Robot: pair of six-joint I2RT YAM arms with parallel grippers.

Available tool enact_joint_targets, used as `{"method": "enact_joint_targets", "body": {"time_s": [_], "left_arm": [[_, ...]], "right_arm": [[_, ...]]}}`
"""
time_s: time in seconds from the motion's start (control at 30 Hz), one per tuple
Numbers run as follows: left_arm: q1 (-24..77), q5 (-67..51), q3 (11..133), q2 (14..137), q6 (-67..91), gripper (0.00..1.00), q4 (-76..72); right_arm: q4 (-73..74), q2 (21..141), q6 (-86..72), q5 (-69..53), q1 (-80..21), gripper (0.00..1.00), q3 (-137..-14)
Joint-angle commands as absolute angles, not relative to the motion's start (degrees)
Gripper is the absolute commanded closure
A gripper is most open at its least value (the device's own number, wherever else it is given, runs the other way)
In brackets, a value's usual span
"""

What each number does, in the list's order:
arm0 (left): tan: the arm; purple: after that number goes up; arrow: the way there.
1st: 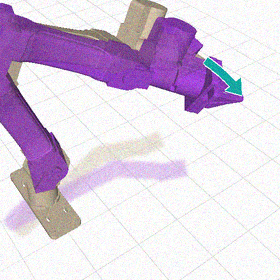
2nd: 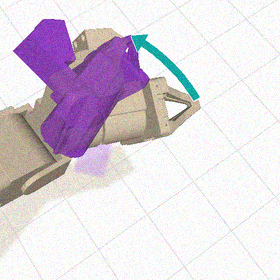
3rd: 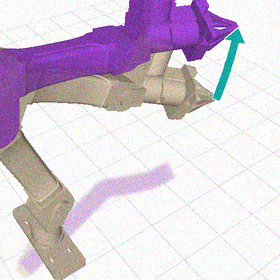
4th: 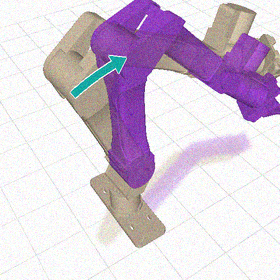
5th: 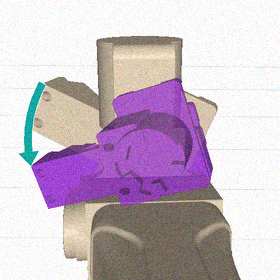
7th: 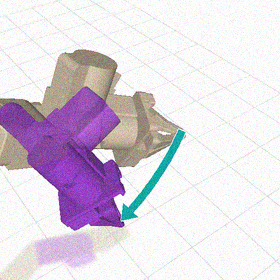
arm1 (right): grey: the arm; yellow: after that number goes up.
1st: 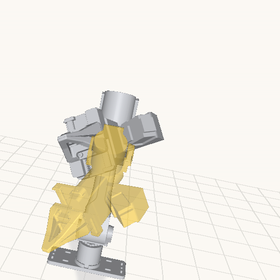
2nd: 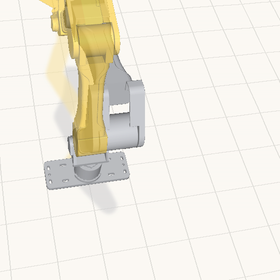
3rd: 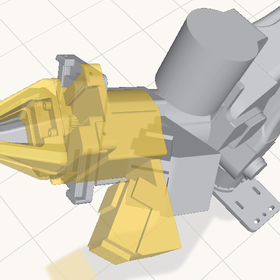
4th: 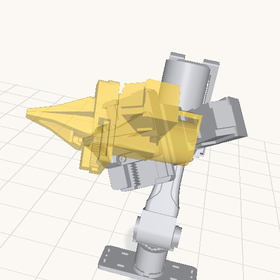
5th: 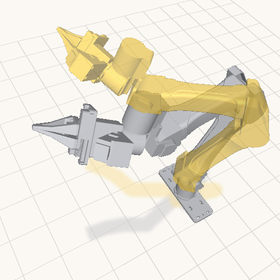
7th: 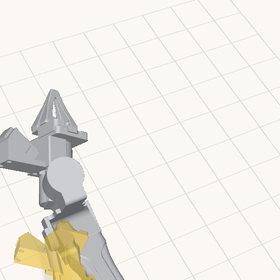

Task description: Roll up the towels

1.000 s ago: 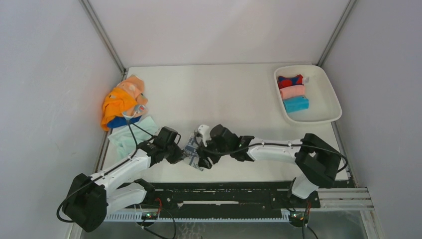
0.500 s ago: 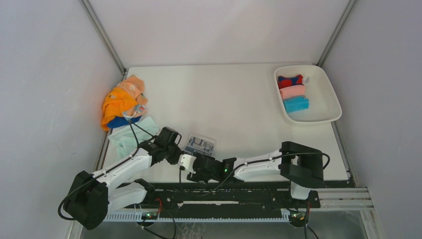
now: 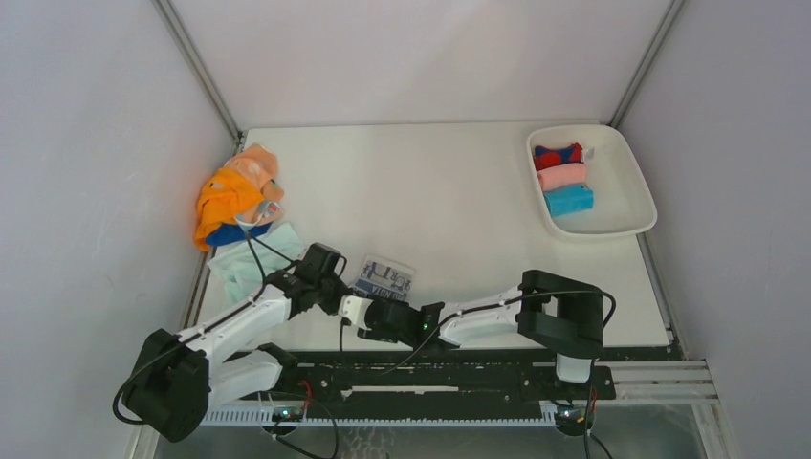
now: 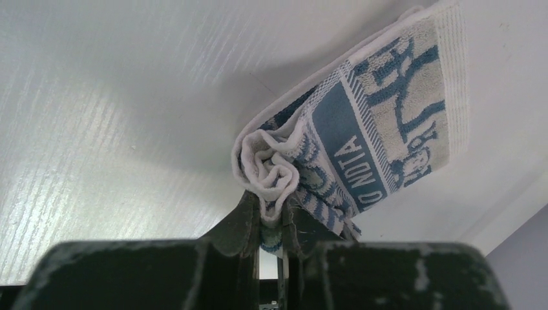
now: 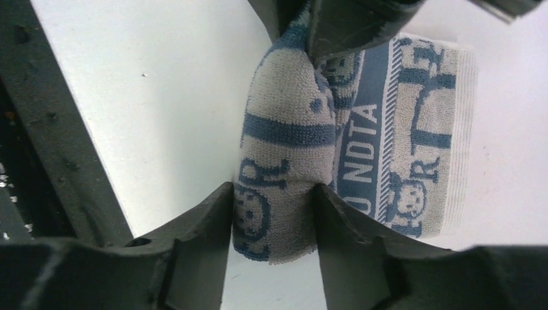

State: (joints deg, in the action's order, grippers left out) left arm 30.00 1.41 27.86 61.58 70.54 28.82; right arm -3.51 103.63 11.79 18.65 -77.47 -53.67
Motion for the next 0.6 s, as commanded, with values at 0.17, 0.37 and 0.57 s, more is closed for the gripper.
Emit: {"method": "enact_joint_targets", "body": {"time_s": [0.17, 0.37, 0.57], "left_arm": [[28.1, -0.5, 25.9, 56.8, 70.6, 0.61, 26.6], [25.7, 1.6, 25.5, 49.2, 70.9, 0.45, 29.6], [23.9, 2.9, 24.9, 40.3, 70.8, 0.38, 33.0]], "right_arm": [[2.1, 107.1, 9.4, 3.5, -72.4, 0.74, -54.8], [2.2, 105.4, 4.0, -17.2, -64.4, 0.90, -54.8], [-2.0, 107.3, -5.1, -39.7, -56.3, 0.97, -54.8]]}}
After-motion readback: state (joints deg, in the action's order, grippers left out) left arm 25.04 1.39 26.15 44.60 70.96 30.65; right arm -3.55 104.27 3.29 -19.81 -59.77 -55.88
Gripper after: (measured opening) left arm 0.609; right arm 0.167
